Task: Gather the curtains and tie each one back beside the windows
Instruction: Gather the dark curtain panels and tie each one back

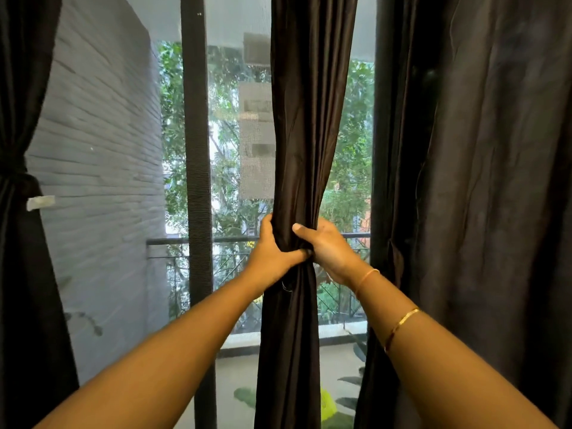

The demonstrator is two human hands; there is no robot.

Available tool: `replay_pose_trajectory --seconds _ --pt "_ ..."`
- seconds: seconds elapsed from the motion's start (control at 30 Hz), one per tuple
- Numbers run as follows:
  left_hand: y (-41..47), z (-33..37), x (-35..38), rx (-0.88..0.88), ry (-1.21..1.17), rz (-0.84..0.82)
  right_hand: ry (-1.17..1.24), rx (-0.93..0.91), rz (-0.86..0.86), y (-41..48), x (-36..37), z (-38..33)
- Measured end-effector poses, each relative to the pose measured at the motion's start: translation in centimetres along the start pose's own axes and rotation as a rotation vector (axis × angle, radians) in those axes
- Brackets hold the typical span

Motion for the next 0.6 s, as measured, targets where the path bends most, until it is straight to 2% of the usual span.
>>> replay_pose_trajectory --seconds 0.1,0.23,0.3,0.37,0.5,0.6 --pt "0.5 -0.7 -0.3 0.016 -0.016 -0.028 -0.070 0.051 -0.010 0.2 -1.0 0.1" --pt "1.3 -2.0 -0.6 0.001 -0.010 -0.060 0.241 0.036 0.390 1.3 -5.5 0.9" --pt "1.8 -2.9 -0.5 -0.026 -0.036 -0.084 0.160 0.021 0.522 1.9 -6.8 1.7" --pt "2.2 -3.5 -0.4 -0.042 -0.051 -0.103 0.047 0.044 0.454 2.8 -6.4 2.5" --pt "3.0 -4.3 -0.1 -0.060 -0.066 -0.151 0.023 0.151 0.081 3.7 -2.6 3.3" --pt "3.3 -4.8 -0.3 -0.113 -0.113 -0.191 0.042 0.208 -0.021 3.9 -1.9 3.5"
Point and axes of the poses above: each hand's wrist, its own y-axis towards the middle knuckle, its own x-axis out of the palm, z = x × y, the point moved 7 cm from there along y, towards the middle knuckle, and after that the axes turned 8 degrees about x, right-handed, at the moved point
